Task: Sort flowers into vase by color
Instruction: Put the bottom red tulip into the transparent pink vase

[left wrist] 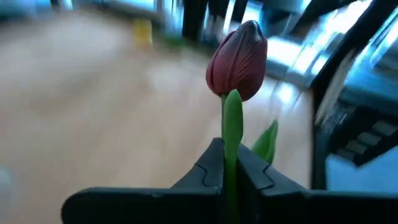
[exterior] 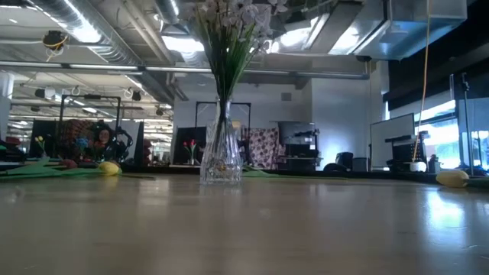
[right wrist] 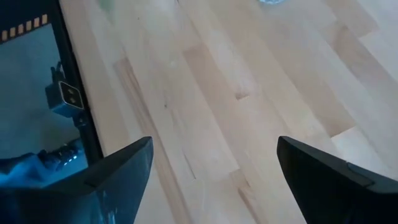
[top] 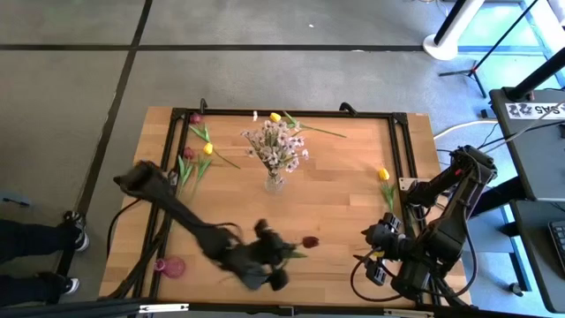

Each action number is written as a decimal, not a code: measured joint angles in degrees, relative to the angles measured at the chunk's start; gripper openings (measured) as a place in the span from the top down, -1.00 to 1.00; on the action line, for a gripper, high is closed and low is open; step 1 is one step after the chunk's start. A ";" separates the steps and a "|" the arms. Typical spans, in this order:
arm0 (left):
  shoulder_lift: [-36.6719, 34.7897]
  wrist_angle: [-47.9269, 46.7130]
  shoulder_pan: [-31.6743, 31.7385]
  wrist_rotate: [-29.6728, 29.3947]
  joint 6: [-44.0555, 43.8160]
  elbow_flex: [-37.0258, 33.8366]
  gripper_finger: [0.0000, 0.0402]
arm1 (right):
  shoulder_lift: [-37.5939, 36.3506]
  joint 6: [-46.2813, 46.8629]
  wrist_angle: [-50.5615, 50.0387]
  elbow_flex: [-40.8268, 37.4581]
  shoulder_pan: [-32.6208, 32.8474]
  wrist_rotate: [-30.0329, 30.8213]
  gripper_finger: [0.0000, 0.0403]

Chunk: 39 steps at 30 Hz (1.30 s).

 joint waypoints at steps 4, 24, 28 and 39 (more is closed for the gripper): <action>-11.19 0.35 -4.70 -7.03 11.81 -1.25 0.98 | 0.00 0.05 2.99 0.00 -1.77 0.91 -0.71; -58.77 51.12 -27.07 25.17 37.91 -42.62 1.00 | 0.00 -0.37 17.42 0.00 -25.39 -2.25 -0.71; -63.37 55.29 -30.91 26.51 39.39 -48.38 1.00 | 0.00 0.00 19.55 0.00 -27.37 -4.93 -0.71; -63.74 66.07 -33.95 30.62 43.06 -57.06 1.00 | 0.00 6.78 20.48 0.00 -27.45 -7.38 -0.71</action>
